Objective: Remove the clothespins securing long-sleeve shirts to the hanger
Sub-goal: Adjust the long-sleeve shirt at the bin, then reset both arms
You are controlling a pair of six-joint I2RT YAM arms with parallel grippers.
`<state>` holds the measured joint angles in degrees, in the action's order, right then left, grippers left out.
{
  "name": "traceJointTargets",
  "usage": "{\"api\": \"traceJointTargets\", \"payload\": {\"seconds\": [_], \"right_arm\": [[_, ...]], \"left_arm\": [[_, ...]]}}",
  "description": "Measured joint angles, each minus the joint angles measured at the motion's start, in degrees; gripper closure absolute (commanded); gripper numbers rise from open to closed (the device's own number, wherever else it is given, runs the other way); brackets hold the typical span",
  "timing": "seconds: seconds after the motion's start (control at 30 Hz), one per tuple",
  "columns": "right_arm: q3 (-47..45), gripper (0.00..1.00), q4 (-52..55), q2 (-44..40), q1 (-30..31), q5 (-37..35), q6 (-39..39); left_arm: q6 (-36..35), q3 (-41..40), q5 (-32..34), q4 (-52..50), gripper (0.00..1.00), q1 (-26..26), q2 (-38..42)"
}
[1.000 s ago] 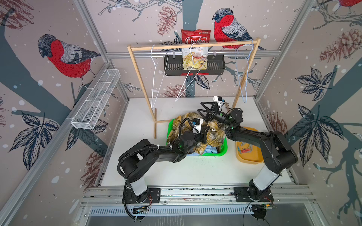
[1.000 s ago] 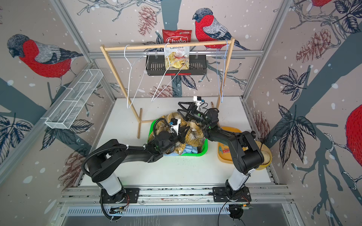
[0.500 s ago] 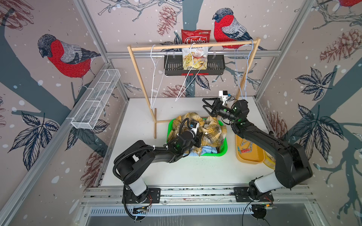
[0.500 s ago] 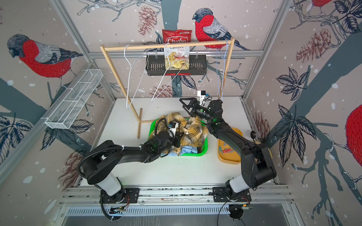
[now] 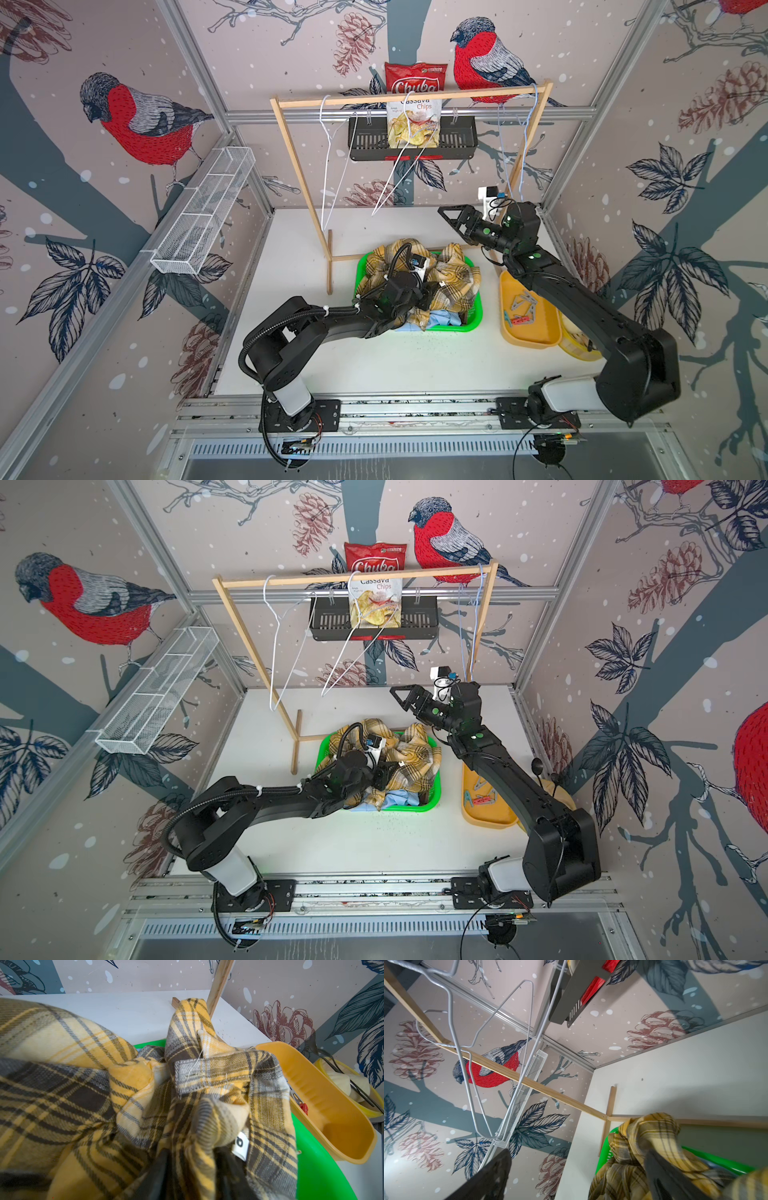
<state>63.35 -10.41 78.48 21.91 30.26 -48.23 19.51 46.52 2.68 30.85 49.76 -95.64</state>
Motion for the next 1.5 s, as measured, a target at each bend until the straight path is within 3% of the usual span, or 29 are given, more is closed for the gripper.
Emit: {"api": "traceJointTargets", "payload": {"seconds": [0.23,0.47,0.63,0.73,0.9,1.0,1.07,1.2,1.37,1.5], "right_arm": [[-4.3,0.00,9.0,-8.1,-1.6,-4.4,6.4],[-9.6,0.00,12.6,-15.6,-5.7,-8.0,10.6],[-12.5,0.00,16.0,-19.7,-6.7,-14.4,14.8],[-17.2,0.00,16.5,-22.8,-6.8,-20.4,16.9],[-29.1,0.00,12.6,-27.9,-7.2,-32.6,21.3],[-36.7,0.00,6.3,-30.7,-7.4,-39.5,24.7],[-41.9,0.00,-0.4,-31.3,-7.5,-43.2,28.0],[-47.5,0.00,-10.0,-28.5,-8.1,-49.9,32.7],[-50.8,0.00,-23.1,-21.6,-10.6,-55.3,36.4],[-53.4,0.00,-34.8,-14.8,-12.5,-55.2,39.6]], "left_arm": [[-0.1,2.3,-1.6,-4.7,0.01,0.0,4.7],[-0.2,3.2,-3.8,-9.7,0.01,-0.4,14.1],[0.0,-1.1,-2.1,-14.9,0.03,-1.9,27.4],[0.0,-4.8,3.3,-19.4,0.04,-2.5,37.0],[-1.1,-13.3,19.9,-24.4,0.05,-5.7,50.4],[-4.0,-22.0,29.0,-23.5,0.04,-11.1,56.0],[-5.1,-28.0,32.8,-20.1,0.03,-17.8,58.1],[-8.9,-33.9,35.1,-11.3,0.04,-28.6,54.0],[-11.0,-33.5,35.8,1.9,0.04,-36.6,37.3],[-13.7,-32.3,34.5,14.6,0.04,-39.8,21.1]]}}
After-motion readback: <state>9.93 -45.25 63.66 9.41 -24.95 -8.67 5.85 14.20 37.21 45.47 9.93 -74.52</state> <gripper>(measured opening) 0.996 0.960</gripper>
